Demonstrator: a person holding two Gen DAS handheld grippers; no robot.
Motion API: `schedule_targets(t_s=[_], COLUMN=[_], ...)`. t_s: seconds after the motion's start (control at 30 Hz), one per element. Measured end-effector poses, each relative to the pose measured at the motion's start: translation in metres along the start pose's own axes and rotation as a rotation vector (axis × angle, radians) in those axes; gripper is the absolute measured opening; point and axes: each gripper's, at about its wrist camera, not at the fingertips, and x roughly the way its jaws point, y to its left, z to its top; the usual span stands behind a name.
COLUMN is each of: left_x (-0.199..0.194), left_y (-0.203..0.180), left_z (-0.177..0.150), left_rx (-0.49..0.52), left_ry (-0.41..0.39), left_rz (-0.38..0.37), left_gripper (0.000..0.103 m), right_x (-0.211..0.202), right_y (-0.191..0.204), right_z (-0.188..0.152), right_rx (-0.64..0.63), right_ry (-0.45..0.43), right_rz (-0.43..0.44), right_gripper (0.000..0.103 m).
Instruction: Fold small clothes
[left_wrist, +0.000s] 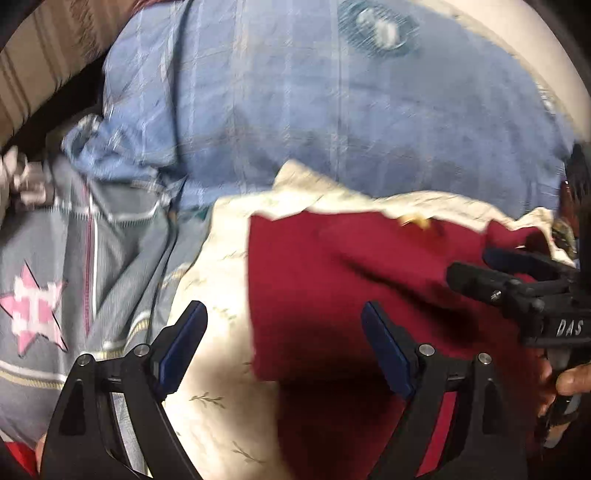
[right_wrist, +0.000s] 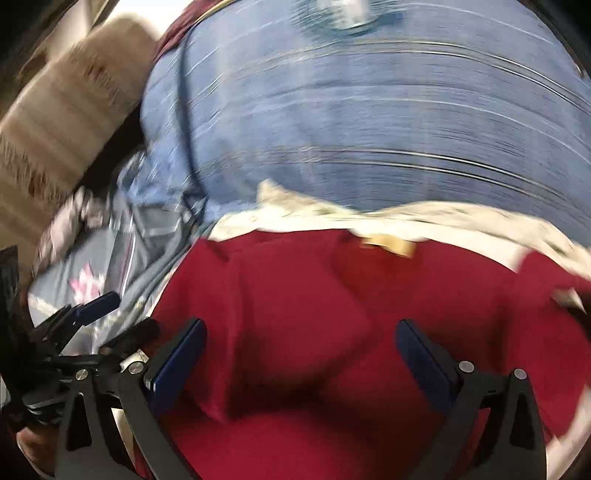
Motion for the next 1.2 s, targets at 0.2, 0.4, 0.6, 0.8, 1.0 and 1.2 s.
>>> schedule_targets(t_s=[0.2, 0.4, 0.6, 0.8, 1.0, 1.2], left_x=[0.024, 0.022, 0.028, 0.020, 0.015, 0.018], left_y=[0.002, -0.011, -0.027, -0.027, -0.017, -0.016], left_z=[-0.008, -0.007, -0.012, -0.011, -0.006, -0.007], left_rx=[0.005, 0.024, 0.061, 0.058, 0.007, 0.013], left_ry=[0.063, 0.033, 0.060, 0.038, 0.012, 0.020], left_rz=[0.039, 0.027, 0.017, 0.003, -0.004, 0.006], left_gripper=[0.084, 0.084, 0.084, 0.084, 0.084, 0.084], right_x=[0.058, -0.004, -0.013, -0.049, -0.085, -0.021], right_y=[0.002, -0.083, -0.150, -0.184, -0.193, -0.126], right_z=[0.004, -0.010, -0.035, -0.038, -0.036, 0.000], right_rx=[-0.053, 0.215, 0.311, 0.262, 0.352, 0.111], right_ry=[0.103, -0.043, 0.036, 0.027, -0.048, 0.003], right_rz=[-0.057, -0.117, -0.150, -0.457, -0.376, -0.234], right_gripper=[0.019, 0.031, 0.029, 0.018, 0.052, 0.080])
